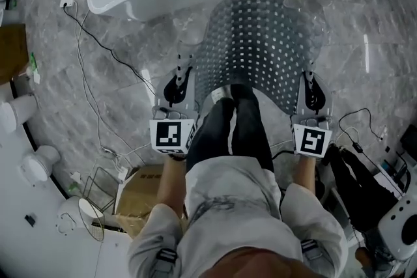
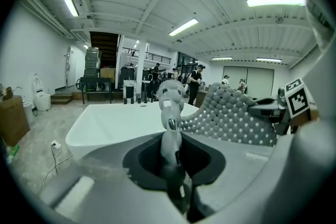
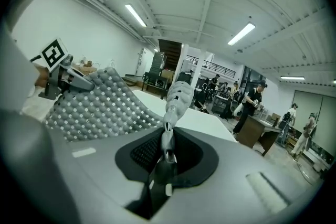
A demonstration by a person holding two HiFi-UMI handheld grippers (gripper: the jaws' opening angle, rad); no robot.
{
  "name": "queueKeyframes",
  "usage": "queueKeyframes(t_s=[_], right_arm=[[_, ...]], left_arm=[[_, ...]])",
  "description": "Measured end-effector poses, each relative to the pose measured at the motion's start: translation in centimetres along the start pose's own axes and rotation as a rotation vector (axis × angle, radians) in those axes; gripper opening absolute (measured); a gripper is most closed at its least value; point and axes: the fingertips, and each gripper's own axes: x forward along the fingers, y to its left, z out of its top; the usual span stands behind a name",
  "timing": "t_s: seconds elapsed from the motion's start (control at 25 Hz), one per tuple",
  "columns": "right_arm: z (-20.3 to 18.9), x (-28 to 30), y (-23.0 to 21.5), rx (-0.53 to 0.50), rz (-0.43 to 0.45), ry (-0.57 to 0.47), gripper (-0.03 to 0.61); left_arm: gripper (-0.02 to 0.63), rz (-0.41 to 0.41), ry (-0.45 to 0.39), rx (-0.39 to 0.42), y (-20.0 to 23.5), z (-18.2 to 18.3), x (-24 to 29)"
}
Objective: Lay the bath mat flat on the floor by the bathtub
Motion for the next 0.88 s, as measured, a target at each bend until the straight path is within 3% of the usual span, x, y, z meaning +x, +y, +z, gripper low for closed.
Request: queueKeyframes(t_s=[0.36,0.88], right_arm=[[-6.4,10.3,0.7,-0.058,0.074,0.028,0.046],[-17.4,21.0,3.3,-0.063,0.084,0.008,0.046]], left_arm=[[0.051,0.045,0.052,-0.013,4.6,-6.4,8.0],[0.051,0.075,0.060,-0.018,7.5,-17.8,18.1]])
